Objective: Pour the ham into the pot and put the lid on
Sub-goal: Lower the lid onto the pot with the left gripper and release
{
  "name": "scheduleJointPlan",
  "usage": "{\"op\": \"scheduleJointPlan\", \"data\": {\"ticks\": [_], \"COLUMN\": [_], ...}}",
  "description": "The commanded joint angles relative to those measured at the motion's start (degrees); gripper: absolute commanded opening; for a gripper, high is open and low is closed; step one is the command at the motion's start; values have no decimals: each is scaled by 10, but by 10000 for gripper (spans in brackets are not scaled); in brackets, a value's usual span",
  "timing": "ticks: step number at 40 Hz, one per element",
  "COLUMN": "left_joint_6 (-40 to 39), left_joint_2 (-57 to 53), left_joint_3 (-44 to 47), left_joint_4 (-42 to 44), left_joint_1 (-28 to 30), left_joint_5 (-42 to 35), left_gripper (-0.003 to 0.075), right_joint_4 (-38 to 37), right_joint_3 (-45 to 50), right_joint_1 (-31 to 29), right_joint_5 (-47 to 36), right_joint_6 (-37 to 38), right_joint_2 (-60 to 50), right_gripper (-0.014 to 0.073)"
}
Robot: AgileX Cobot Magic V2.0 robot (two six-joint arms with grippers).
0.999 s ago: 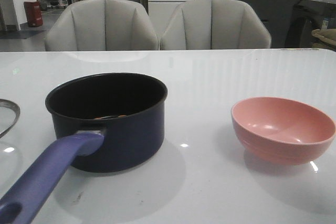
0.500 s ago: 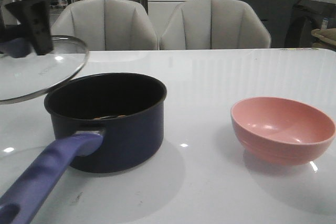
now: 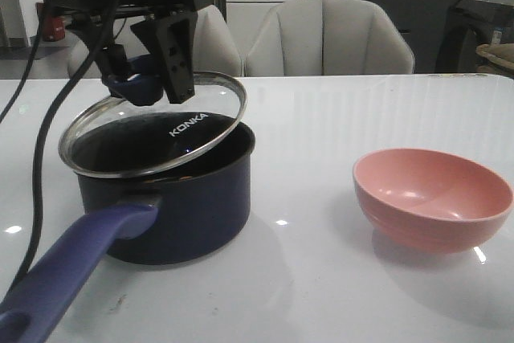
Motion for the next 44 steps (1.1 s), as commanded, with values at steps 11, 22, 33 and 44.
{"op": "scheduleJointPlan", "data": {"ticks": [11,22,33,44], "left_joint_6": [-4,-4,-4,-4], "left_joint_2": [-18,4,8,8], "left_joint_3": [-21,-22,-29,-75], "left_joint_4": [-5,-5,0,-20], "left_joint_1": [-5,-5,-4,-1], "left_joint_5": [29,29,29,29], "left_gripper": [116,175,391,534], "right_joint_4": [2,2,2,2], "right_joint_3": [-14,-14,-14,-14], "right_joint_1": [1,1,1,1], "right_joint_5": [-51,-51,-51,-51], "right_joint_6": [-4,-4,-4,-4], "right_joint_2": [5,5,5,5], "right_gripper": [149,149,149,149]}}
